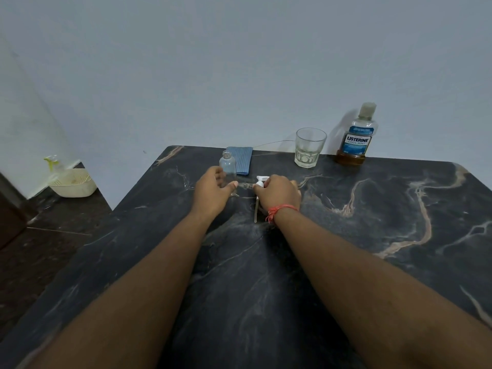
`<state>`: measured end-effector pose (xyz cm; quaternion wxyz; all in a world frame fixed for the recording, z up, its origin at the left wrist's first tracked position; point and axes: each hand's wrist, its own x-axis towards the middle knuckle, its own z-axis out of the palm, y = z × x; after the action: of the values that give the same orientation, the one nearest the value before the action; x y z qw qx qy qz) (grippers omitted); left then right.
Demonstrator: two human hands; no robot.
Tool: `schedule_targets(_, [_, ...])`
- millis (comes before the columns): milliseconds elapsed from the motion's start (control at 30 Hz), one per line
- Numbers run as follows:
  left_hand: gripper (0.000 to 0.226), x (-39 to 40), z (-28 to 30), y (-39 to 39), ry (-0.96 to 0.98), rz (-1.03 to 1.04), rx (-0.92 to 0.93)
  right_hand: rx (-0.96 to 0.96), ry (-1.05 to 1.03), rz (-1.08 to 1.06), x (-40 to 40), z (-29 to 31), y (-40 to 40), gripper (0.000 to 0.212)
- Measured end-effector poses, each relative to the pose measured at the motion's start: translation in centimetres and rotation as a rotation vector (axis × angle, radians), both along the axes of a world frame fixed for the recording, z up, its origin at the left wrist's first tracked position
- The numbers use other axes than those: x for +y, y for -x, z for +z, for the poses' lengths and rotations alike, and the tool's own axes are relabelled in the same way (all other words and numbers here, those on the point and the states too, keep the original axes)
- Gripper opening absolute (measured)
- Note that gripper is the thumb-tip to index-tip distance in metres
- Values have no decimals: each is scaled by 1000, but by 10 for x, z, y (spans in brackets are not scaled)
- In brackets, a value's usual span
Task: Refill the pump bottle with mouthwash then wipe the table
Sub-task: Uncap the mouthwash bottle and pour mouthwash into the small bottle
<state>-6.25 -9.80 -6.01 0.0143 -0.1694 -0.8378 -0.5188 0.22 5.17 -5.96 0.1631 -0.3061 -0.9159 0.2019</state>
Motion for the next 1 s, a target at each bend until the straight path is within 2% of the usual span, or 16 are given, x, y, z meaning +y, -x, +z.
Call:
schedule_targets(267, [63, -14, -2, -16, 37, 88, 52, 53, 44, -1, -1, 2, -12, 49])
schedule_targets(433, [53, -31, -3, -46, 289, 90, 302, 107, 43, 13, 6, 6, -40, 48])
schedule_targets(600, [42, -27, 7, -85, 429, -20, 491, 83, -50, 42, 19, 8, -83, 49])
schedule_targets(767, [56, -4, 17, -120, 559, -143, 611, 73, -83, 8, 46, 17, -129, 53])
schedule_targets(1000, [76, 50, 21, -144, 675, -245, 559, 104, -41, -80, 101, 27, -169, 58])
